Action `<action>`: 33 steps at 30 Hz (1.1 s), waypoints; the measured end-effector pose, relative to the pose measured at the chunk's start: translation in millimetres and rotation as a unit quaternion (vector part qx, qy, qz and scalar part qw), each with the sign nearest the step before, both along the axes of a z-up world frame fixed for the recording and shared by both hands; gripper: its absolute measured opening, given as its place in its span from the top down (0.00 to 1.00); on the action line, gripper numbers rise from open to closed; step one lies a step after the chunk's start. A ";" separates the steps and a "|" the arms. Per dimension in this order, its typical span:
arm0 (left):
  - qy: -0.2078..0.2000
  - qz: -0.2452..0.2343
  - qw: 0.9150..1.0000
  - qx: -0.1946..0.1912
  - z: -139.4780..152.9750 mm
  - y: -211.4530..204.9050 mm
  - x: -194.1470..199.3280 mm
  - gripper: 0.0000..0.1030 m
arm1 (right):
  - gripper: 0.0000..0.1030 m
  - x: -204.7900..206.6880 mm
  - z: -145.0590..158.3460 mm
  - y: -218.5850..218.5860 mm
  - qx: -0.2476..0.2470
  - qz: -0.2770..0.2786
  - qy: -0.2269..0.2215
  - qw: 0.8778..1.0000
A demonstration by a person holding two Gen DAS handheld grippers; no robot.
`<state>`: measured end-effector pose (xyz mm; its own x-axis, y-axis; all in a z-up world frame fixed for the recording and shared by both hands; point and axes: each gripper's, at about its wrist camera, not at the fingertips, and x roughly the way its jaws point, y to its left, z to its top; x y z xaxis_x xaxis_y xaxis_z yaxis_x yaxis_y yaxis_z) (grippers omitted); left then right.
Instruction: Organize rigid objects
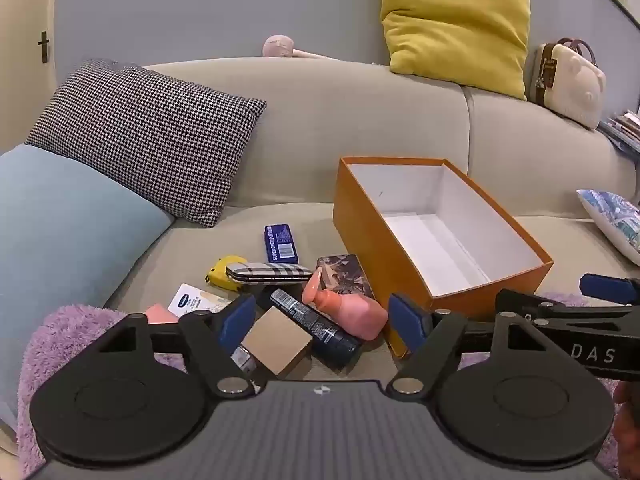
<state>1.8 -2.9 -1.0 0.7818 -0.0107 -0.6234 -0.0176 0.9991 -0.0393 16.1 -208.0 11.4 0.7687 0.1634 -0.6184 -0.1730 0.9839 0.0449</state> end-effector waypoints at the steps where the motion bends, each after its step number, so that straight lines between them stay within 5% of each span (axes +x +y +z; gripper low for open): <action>1: 0.002 0.000 1.000 0.000 -0.5 -1.6 0.4 0.16 | 0.01 0.2 -0.1 -0.2 0.001 0.000 0.002 1.000; 33: 0.006 0.002 1.000 -0.009 -2.1 3.0 -4.3 0.16 | 0.01 1.1 -9.0 -2.7 0.006 -0.002 0.019 1.000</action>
<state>-2.5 0.1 -3.1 0.7750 -0.0187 -0.6317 -0.0227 0.9981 -0.0574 17.1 -210.7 2.4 0.7453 0.1669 -0.6455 -0.1664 0.9841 0.0622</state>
